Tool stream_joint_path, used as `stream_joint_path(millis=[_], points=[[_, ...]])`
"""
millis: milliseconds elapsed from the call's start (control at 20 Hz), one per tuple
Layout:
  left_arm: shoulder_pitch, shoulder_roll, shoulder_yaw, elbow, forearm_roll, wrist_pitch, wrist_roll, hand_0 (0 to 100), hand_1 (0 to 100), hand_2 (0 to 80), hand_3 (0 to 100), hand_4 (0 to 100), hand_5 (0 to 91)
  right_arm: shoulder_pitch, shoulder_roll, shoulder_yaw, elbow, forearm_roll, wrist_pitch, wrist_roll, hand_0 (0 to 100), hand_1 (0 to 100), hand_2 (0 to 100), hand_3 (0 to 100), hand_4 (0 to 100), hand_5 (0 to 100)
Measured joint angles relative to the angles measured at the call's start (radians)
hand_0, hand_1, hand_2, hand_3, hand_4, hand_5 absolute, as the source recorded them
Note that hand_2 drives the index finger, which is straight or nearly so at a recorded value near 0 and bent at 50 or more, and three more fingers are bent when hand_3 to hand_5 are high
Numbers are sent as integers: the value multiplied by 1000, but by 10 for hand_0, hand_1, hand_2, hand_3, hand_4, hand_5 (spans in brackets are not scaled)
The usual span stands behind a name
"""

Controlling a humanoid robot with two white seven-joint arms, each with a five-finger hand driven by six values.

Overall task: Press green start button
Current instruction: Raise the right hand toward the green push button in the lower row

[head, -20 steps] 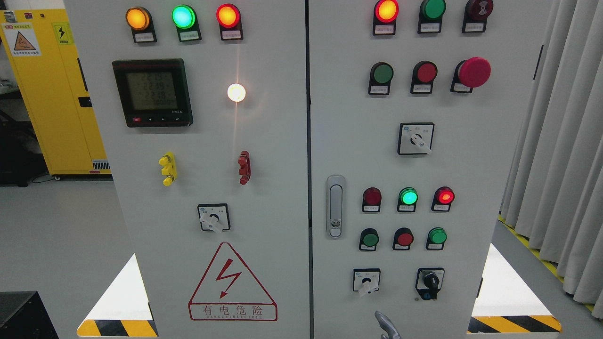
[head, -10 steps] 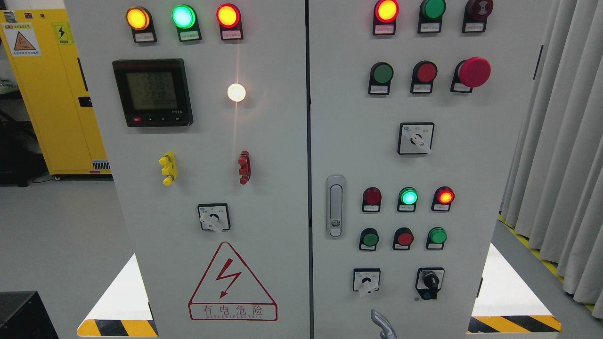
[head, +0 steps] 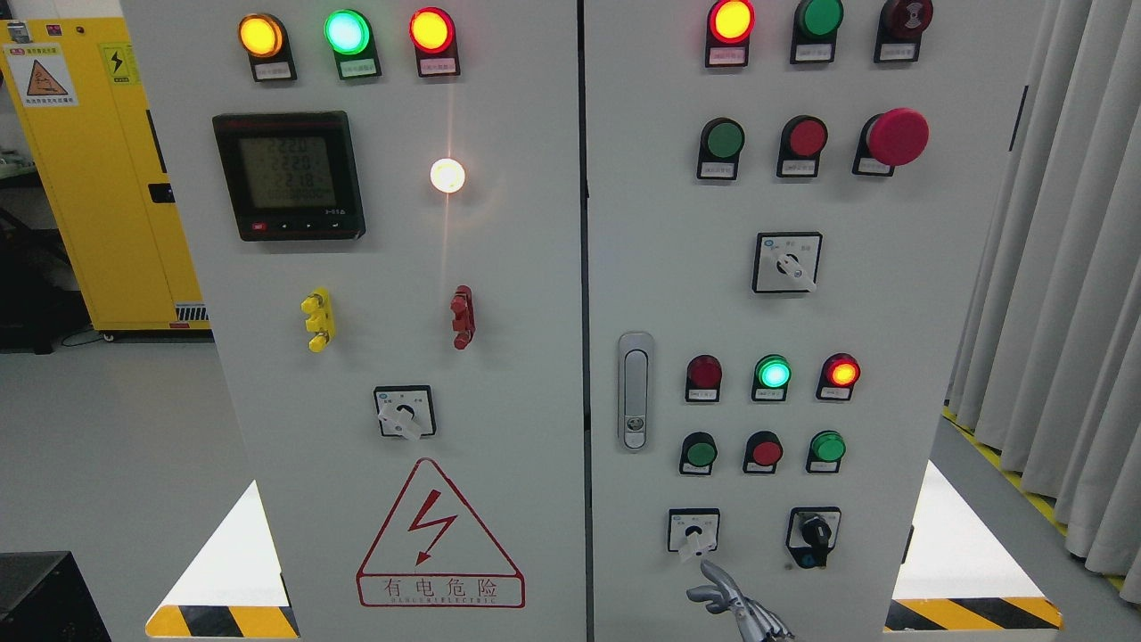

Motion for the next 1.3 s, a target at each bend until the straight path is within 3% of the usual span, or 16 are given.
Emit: stream_joint_path(millis=[200,400,750,1300], points=[[0,0,0,0,0,0,0,120,556,0,0,0,0,-51,3,-20,6,85,2,-1,465,729,0,836,893,903],[0,0,0,0,0,0,0,120,556,0,0,0,0,-106,5,-34,16,135,6,-4,491,731,0,847,860,982],[0,0,0,0,0,0,0,120,556,0,0,0,0,-186,5,-50,53,174,10,7,489,728,0,851,853,990],[0,0,0,0,0,0,0,120,556,0,0,0,0,-244,5,-60,123,182,24,9,501,721,0,850,840,985]])
